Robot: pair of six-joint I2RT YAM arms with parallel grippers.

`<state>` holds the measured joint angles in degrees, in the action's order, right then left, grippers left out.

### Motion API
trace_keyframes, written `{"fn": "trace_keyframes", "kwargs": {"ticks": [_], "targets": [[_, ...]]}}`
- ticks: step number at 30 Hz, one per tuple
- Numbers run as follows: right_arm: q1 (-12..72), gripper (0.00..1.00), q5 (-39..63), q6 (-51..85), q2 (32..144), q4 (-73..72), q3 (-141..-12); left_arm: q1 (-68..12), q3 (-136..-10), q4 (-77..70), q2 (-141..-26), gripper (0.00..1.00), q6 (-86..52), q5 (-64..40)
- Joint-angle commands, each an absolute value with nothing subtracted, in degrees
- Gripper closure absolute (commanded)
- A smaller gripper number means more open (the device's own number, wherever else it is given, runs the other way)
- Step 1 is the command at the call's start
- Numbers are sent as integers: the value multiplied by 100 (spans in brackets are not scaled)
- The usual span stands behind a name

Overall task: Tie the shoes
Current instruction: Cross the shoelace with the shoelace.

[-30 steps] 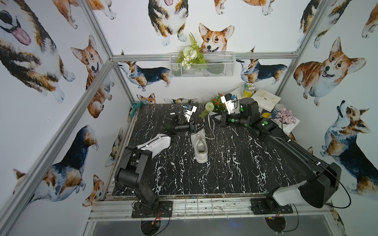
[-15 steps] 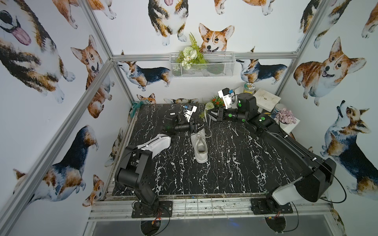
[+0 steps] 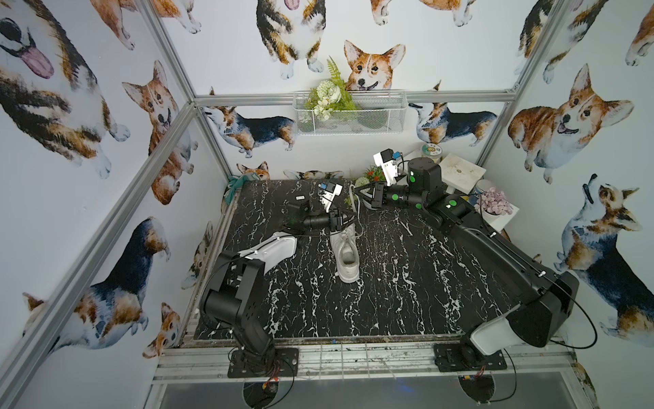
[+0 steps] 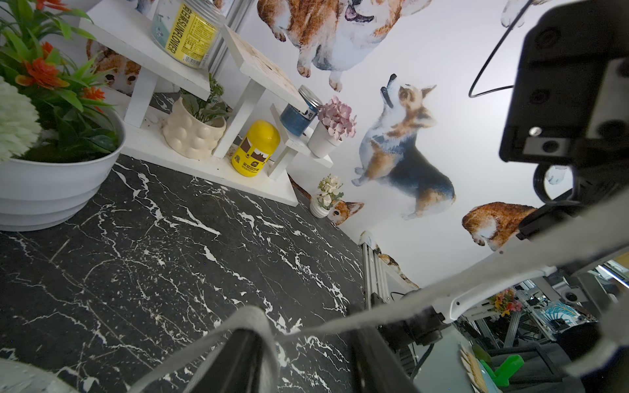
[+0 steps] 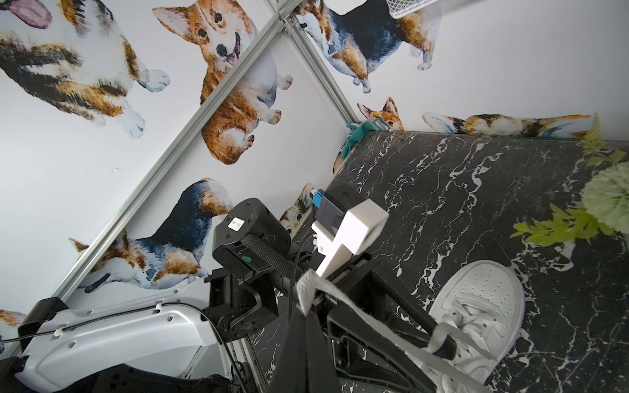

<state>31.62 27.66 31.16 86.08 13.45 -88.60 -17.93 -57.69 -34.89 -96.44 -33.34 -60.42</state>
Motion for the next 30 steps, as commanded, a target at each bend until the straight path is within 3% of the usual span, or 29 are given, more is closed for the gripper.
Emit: {"fn": "trace_keyframes", "kwargs": {"ticks": [1, 16, 30], "targets": [[3165, 100, 2810, 3146, 8631, 1130, -8921, -1789, -5818, -3657, -9659, 61, -3276, -6106], [3103, 100, 2497, 2672, 8862, 1487, -9149, -1788, -5801, -3666, -9641, 94, -3279, -6143], [2590, 100, 2558, 1784, 10512, 1354, -9352, -1793, -5782, -3726, -9536, 97, -3327, -6198]]}}
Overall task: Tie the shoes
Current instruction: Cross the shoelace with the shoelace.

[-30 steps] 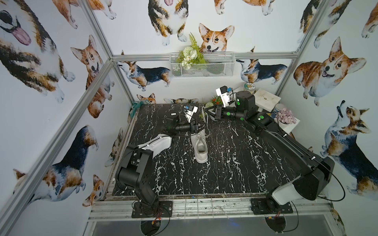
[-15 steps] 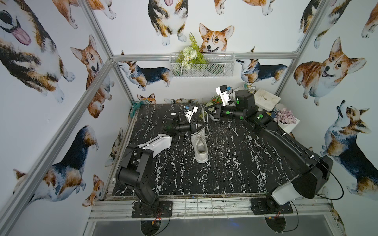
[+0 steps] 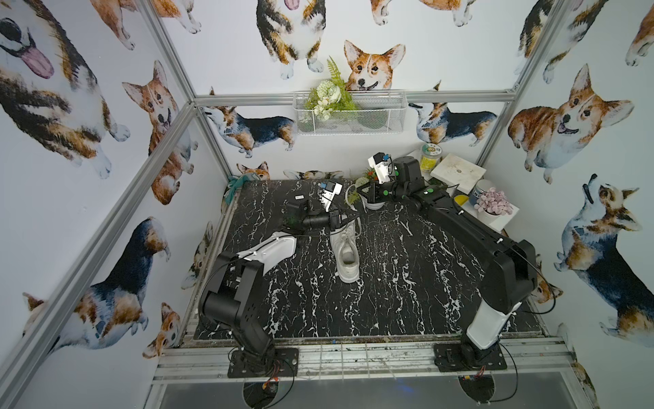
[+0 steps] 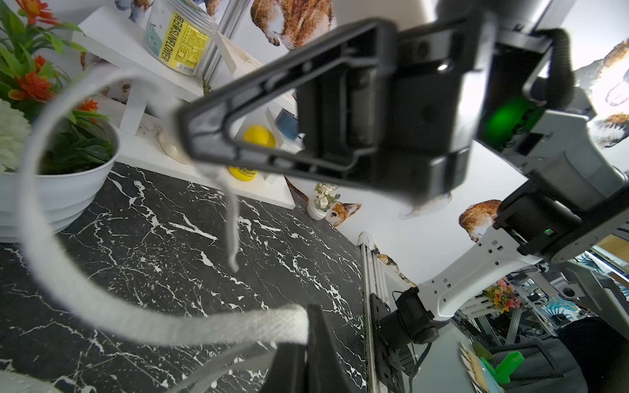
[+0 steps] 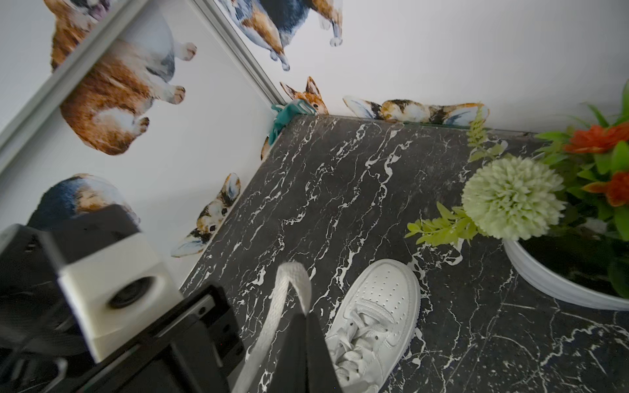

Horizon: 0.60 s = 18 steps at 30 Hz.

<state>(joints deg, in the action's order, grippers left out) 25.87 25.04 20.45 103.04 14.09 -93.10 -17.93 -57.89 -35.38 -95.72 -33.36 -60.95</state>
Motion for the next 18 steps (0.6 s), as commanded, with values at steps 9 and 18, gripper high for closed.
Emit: {"fn": "trace_keyframes", "kwargs": {"ticks": [9, 18], "targets": [[2579, 60, 2086, 1451, 11219, 1353, -9207, -1792, -5739, -3858, -9536, 97, -3420, -6172], [1988, 46, 1372, 951, 10293, 1093, -7832, -1793, -5746, -3903, -9561, 96, -3476, -6128]]}}
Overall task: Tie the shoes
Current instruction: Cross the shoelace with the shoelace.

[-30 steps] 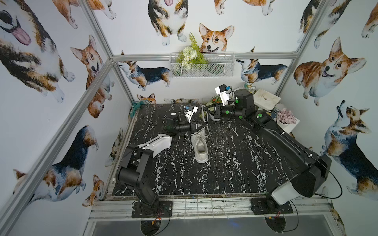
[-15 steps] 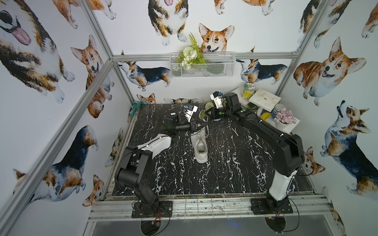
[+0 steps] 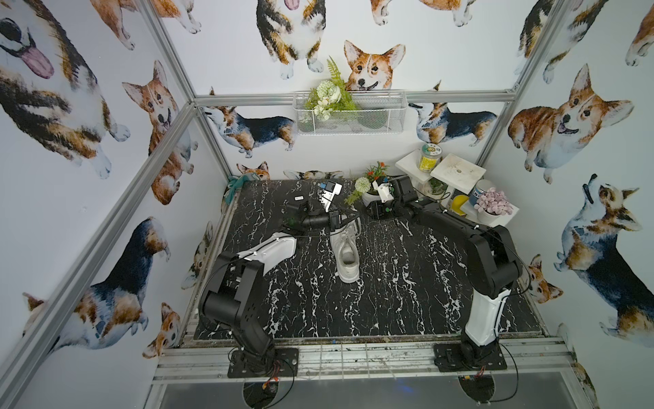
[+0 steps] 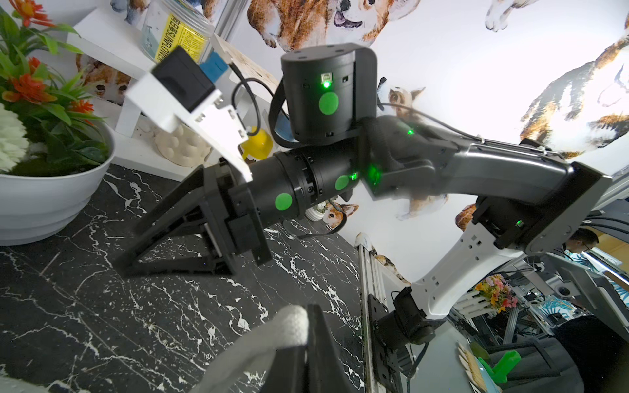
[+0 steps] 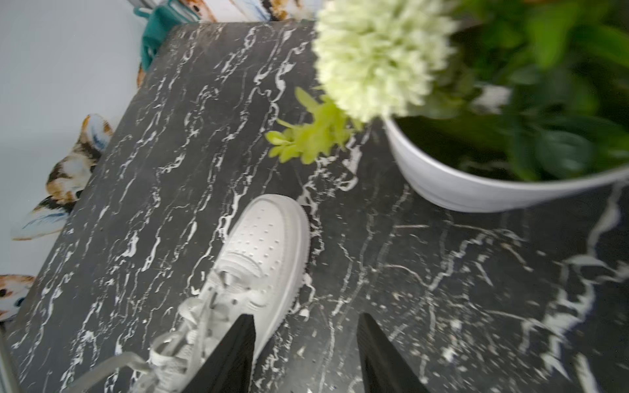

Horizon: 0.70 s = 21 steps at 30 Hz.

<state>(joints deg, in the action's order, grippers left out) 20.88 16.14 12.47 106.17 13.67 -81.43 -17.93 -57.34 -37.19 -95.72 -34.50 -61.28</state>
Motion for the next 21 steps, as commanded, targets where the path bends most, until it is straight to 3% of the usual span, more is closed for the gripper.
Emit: {"fn": "trace_keyframes", "kwargs": {"ticks": [1, 5, 9, 15, 21], "targets": [[1940, 46, 1396, 894, 10082, 917, -7552, -1791, -5745, -3902, -9571, 96, -3480, -6135], [1899, 48, 1905, 410, 9467, 132, -6625, -1788, -5757, -3903, -9570, 96, -3480, -6132], [1898, 59, 3510, 138, 9168, -724, -5956, -1791, -5761, -3887, -9569, 96, -3489, -6135], [1906, 71, 4687, 327, 9286, -1095, -5869, -1787, -5757, -3863, -9545, 96, -3480, -6126], [2143, 78, 5077, 451, 9482, -1196, -6127, -1781, -5766, -3841, -9536, 96, -3455, -6135]]}}
